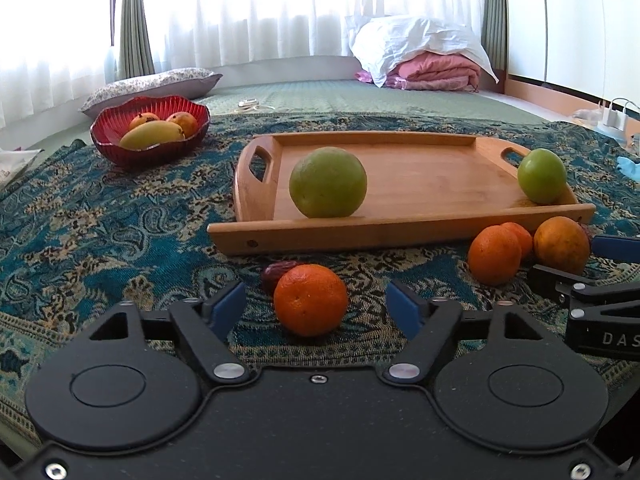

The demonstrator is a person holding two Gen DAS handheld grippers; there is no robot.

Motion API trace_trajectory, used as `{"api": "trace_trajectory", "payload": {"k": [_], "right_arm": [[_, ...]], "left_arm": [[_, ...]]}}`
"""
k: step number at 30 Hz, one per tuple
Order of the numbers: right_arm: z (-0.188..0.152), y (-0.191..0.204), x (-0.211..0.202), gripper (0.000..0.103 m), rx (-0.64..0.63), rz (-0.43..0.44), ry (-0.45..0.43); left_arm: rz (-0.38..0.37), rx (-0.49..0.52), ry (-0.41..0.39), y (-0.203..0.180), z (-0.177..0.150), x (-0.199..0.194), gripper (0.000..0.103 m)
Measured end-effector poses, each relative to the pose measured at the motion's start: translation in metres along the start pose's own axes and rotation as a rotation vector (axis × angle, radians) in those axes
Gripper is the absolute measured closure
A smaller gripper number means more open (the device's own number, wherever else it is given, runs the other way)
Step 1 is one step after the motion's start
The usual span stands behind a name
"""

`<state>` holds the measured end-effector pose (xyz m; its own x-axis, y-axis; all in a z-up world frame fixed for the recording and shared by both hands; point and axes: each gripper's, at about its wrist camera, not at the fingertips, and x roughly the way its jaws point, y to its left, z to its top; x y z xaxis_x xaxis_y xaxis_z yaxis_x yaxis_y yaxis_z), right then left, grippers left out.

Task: Organize fruits
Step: 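Grasp the large brown-orange orange with the right tool while the left tool grasps a mandarin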

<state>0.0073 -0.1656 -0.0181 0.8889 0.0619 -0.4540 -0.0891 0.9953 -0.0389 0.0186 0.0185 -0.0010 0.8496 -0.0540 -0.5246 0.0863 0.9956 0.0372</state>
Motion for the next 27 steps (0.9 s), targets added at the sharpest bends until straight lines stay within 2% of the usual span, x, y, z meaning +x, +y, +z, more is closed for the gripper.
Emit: {"api": "trace_trajectory", "payload": {"k": [5, 10, 16, 27], "right_arm": [[0.0, 0.0, 0.002, 0.022, 0.009, -0.011, 0.006], [0.0, -0.004, 0.002, 0.04, 0.032, -0.027, 0.016], [0.0, -0.004, 0.004, 0.046, 0.029, -0.016, 0.019], [0.001, -0.006, 0.011, 0.047, 0.053, -0.011, 0.033]], "left_arm": [[-0.021, -0.029, 0.012, 0.003, 0.0, 0.001, 0.04], [-0.026, -0.039, 0.02, 0.004, 0.001, 0.003, 0.047], [-0.028, -0.047, 0.023, 0.003, 0.0, 0.004, 0.052], [-0.022, -0.044, 0.027, 0.002, 0.001, 0.007, 0.054]]}}
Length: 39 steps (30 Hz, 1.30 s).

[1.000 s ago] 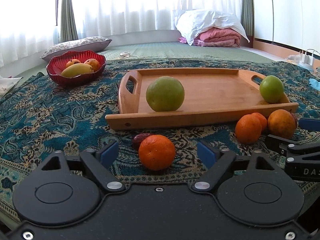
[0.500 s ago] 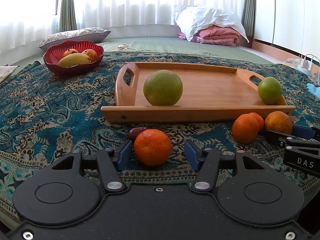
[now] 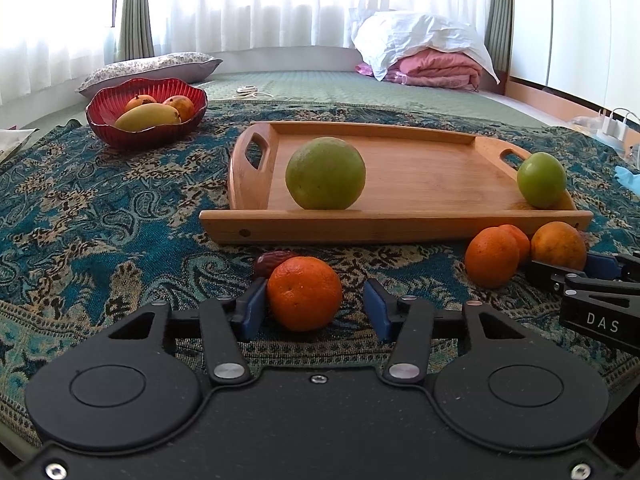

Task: Organize fruits

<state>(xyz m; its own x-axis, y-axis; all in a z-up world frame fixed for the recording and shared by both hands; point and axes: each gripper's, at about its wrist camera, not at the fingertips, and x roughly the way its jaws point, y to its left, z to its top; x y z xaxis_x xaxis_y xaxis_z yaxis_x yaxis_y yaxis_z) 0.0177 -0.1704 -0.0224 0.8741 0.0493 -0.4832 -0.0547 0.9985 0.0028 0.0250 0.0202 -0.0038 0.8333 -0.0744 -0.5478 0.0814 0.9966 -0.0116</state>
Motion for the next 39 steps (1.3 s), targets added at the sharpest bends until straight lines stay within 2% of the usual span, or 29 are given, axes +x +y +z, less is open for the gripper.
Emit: {"api": "trace_trajectory", "payload": {"k": [5, 7, 20, 39], "right_arm": [[0.0, -0.001, 0.001, 0.048, 0.004, 0.002, 0.001], [0.0, -0.001, 0.001, 0.05, 0.005, 0.001, 0.0], [-0.001, 0.0, -0.006, 0.053, 0.025, -0.007, -0.021], [0.018, -0.001, -0.022, 0.053, 0.042, -0.004, -0.095]], "left_arm": [[0.006, 0.002, -0.005, -0.001, 0.0, 0.002, 0.056], [0.012, 0.0, -0.018, -0.001, 0.0, 0.0, 0.067], [0.013, 0.042, -0.069, -0.007, 0.003, -0.014, 0.068], [0.012, 0.034, -0.106, -0.015, 0.029, -0.022, 0.068]]}}
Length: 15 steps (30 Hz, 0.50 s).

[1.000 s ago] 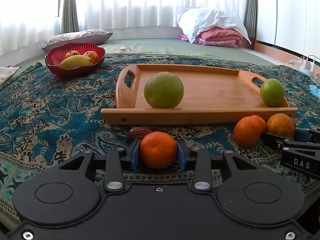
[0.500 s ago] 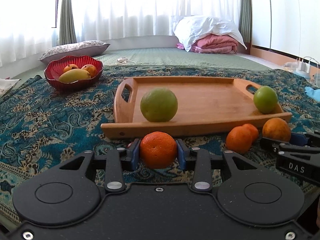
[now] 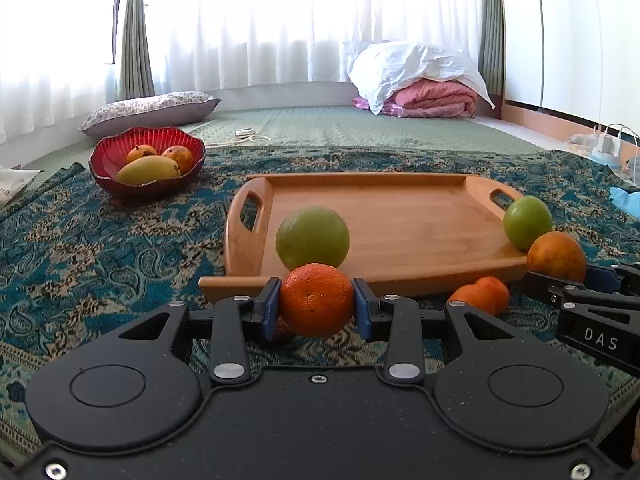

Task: Organize fruits

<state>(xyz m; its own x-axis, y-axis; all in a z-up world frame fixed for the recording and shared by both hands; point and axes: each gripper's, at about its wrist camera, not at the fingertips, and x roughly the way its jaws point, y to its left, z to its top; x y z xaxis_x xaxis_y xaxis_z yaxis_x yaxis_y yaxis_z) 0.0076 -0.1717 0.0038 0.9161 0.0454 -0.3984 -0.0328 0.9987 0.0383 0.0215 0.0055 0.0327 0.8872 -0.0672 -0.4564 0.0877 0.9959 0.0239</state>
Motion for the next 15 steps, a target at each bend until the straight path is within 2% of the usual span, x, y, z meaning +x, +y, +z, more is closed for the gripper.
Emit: {"api": "trace_trajectory", "payload": {"k": [15], "right_arm": [[0.016, -0.002, 0.003, 0.053, 0.017, 0.007, -0.038]], "left_arm": [[-0.005, 0.001, -0.016, -0.006, 0.021, 0.008, 0.068]]}}
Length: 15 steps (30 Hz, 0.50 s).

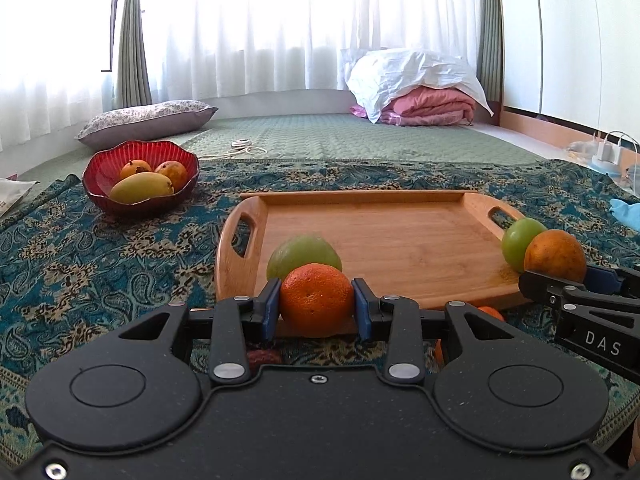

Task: Organize fruits

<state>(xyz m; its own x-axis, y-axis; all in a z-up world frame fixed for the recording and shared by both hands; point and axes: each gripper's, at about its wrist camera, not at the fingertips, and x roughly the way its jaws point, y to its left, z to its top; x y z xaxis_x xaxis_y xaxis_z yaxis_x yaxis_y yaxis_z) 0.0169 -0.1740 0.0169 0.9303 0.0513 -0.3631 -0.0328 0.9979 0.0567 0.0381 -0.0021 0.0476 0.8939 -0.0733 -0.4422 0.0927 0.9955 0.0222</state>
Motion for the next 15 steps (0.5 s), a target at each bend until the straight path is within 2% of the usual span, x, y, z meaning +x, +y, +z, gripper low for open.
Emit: {"api": "trace_trajectory", "payload": {"k": [9, 15], "right_arm": [[0.011, -0.002, 0.01, 0.053, 0.004, 0.004, -0.011], [0.032, -0.011, 0.024, 0.053, 0.026, 0.011, -0.004]], "left_arm": [[-0.01, 0.005, -0.002, -0.001, 0.015, 0.01, 0.068], [-0.03, -0.004, 0.016, 0.004, 0.038, 0.022, 0.068]]}}
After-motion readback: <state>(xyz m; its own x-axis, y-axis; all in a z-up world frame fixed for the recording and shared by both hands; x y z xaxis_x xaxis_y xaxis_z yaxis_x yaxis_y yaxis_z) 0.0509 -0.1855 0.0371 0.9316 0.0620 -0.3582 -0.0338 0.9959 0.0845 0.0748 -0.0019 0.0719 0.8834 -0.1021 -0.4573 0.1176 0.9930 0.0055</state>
